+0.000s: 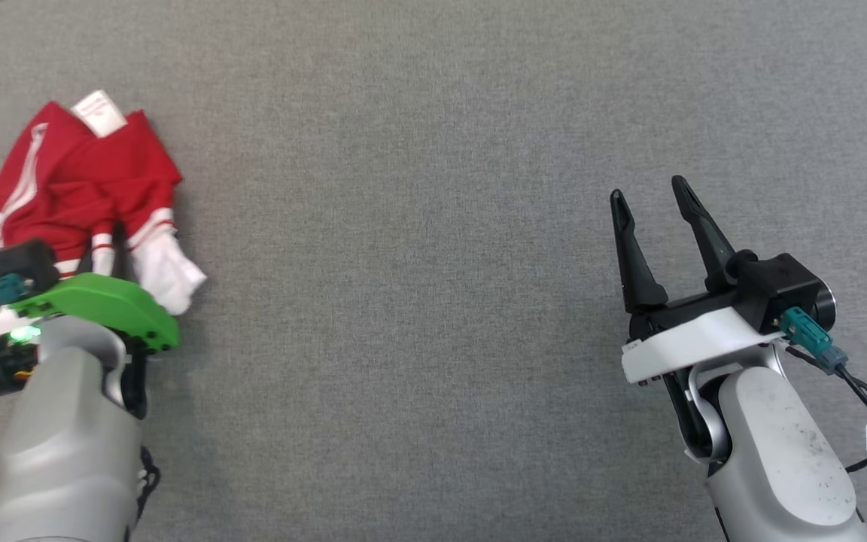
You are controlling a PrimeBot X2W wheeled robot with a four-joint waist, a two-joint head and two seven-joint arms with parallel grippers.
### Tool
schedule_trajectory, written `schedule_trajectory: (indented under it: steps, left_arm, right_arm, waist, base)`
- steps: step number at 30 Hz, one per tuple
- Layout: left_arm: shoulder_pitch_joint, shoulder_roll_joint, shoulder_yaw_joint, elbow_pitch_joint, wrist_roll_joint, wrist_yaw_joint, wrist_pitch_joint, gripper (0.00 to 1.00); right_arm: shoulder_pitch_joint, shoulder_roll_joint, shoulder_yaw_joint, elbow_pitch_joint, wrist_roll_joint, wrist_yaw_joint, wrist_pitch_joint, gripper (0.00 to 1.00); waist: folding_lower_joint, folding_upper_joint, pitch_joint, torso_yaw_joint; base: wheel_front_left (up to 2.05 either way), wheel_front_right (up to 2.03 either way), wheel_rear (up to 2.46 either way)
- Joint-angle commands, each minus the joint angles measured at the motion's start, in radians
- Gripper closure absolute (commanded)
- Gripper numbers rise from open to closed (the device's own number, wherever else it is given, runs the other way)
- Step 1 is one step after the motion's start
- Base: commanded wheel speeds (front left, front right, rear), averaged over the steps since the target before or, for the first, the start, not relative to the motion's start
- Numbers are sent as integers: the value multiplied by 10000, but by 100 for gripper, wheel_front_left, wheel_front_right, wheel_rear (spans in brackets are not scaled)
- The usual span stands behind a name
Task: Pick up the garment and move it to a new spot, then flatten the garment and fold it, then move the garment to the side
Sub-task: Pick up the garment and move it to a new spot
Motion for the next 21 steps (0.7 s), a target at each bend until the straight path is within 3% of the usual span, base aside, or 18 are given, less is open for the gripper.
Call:
schedule_trajectory:
  steps: [1, 9, 21]
  left_arm:
    - [203, -92, -265, -176, -26, -50, -6, 100]
    - [580, -659, -1953, -1005, -429, -47, -20, 100]
    - [559, -1324, -4658, -1824, -1212, -48, 14, 100]
  right_arm:
    - [140, -5, -47, 47, 63, -15, -29, 0]
    - [318, 19, -26, 174, 479, -13, -28, 0]
    - [459, 25, -39, 330, 1001, -13, -28, 0]
  waist:
    - [0, 0, -337, -17]
    - [0, 0, -728, -631]
    - [0, 0, -952, -2089]
  base:
    - [0, 0, 0]
    - [0, 0, 0]
    - [0, 0, 0]
